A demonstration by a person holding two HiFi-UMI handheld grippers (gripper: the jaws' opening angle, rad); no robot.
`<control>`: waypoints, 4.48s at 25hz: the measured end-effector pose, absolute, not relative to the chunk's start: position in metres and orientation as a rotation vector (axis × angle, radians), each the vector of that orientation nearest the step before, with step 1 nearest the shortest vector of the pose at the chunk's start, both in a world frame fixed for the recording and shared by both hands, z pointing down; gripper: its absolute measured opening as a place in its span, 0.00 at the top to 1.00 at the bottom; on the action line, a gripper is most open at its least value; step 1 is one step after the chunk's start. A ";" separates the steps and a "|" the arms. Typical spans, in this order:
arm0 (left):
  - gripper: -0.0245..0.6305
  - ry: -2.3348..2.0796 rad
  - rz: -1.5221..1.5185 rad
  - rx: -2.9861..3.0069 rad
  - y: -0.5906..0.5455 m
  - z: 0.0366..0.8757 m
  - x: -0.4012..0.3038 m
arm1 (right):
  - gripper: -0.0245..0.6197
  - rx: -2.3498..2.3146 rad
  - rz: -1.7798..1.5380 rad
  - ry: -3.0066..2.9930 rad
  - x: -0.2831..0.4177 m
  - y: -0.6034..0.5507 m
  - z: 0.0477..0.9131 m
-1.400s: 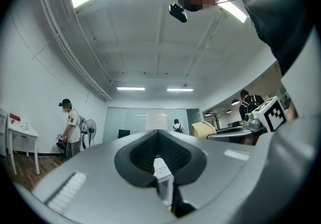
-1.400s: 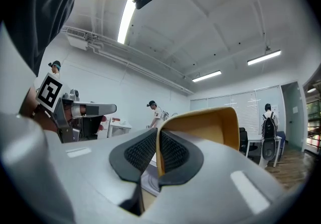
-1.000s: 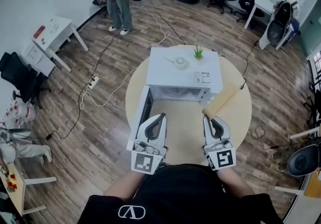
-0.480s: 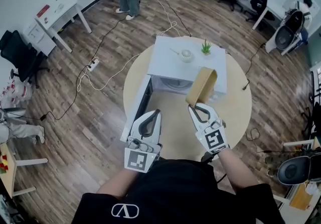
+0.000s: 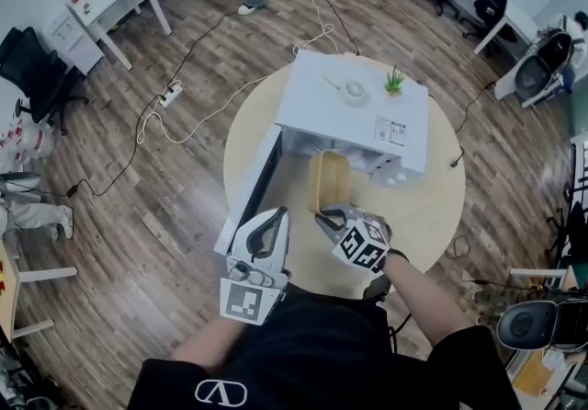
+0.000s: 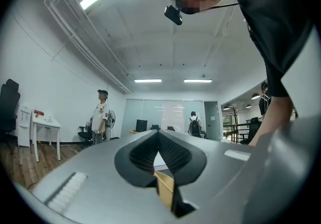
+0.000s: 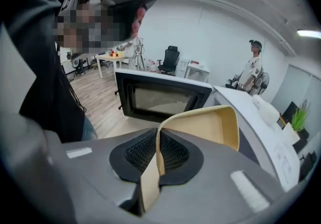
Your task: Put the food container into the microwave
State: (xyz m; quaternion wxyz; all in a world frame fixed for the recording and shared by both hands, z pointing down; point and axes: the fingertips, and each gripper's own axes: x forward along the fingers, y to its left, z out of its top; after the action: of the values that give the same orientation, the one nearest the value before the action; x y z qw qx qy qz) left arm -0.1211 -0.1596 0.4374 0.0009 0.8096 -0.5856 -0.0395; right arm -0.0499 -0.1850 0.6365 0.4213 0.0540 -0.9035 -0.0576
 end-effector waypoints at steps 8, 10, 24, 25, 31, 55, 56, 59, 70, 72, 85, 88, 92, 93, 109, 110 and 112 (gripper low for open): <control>0.96 -1.817 -0.082 2.473 -0.144 0.466 -0.127 | 0.93 0.069 -0.156 -1.962 -0.033 -0.217 0.722; 0.96 -1.820 -0.064 2.453 -0.139 0.473 -0.130 | 0.93 0.083 -0.179 -1.923 -0.031 -0.234 0.732; 0.96 -1.828 0.010 2.351 -0.110 0.507 -0.141 | 0.93 0.227 -0.325 -1.724 -0.038 -0.352 0.780; 0.96 -1.831 0.009 2.349 -0.109 0.507 -0.141 | 0.93 0.234 -0.326 -1.723 -0.040 -0.357 0.782; 0.96 -1.813 0.016 2.328 -0.106 0.515 -0.140 | 0.93 0.289 -0.357 -1.705 -0.047 -0.382 0.786; 0.96 -1.757 0.036 2.346 -0.105 0.519 -0.133 | 0.79 0.582 -0.533 -1.815 -0.056 -0.394 0.759; 0.96 -1.756 0.040 2.353 -0.106 0.518 -0.133 | 0.79 0.594 -0.533 -1.823 -0.051 -0.386 0.756; 0.96 -1.761 0.032 2.368 -0.113 0.513 -0.135 | 0.80 0.603 -0.498 -1.850 -0.030 -0.346 0.748; 0.96 -1.716 -0.155 2.572 -0.161 0.452 -0.119 | 0.94 0.662 0.143 -1.975 0.057 -0.167 0.702; 0.96 -1.673 -0.182 2.621 -0.167 0.442 -0.107 | 0.95 0.759 0.232 -2.049 0.059 -0.156 0.672; 0.96 -1.490 -0.326 2.855 -0.179 0.367 -0.043 | 0.95 1.333 0.136 -2.620 0.059 -0.172 0.454; 0.96 -1.503 -0.351 2.893 -0.183 0.349 -0.037 | 0.95 1.437 0.052 -2.693 0.073 -0.177 0.422; 0.96 -1.553 -0.330 2.896 -0.189 0.338 -0.043 | 0.95 1.559 -0.089 -2.730 0.091 -0.183 0.387; 0.96 -1.566 -0.316 2.893 -0.190 0.336 -0.044 | 0.95 1.579 -0.117 -2.731 0.095 -0.186 0.380; 0.96 -1.678 -0.365 2.854 -0.196 0.322 -0.061 | 0.95 1.711 -0.246 -2.720 0.122 -0.198 0.348; 0.96 -1.682 -0.362 2.853 -0.197 0.322 -0.061 | 0.95 1.711 -0.249 -2.714 0.122 -0.199 0.349; 0.96 -1.691 -0.358 2.848 -0.198 0.321 -0.063 | 0.95 1.719 -0.241 -2.711 0.122 -0.200 0.350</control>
State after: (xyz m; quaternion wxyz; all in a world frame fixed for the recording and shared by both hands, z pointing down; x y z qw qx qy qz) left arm -0.0625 -0.1980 0.3213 -0.0948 0.8510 -0.5053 -0.1071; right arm 0.1221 -0.2002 0.3496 -0.0388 0.5336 -0.8415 -0.0749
